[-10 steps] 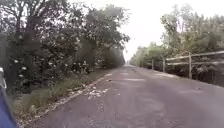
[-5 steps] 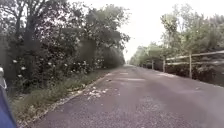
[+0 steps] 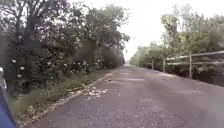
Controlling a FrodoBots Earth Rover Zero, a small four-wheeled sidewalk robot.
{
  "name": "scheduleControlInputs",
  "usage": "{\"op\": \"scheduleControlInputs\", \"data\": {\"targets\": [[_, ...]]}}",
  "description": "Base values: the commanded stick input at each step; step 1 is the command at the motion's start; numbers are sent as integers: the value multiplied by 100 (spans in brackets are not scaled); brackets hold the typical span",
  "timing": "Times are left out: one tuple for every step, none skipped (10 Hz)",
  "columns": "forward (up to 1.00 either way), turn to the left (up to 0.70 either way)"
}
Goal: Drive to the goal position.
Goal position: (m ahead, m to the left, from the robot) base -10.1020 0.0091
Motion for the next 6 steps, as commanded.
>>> {"op": "scheduleControlInputs", "data": {"targets": [[70, -32], [70, -32], [70, -32], [70, -32], [70, -33], [70, -33]]}}
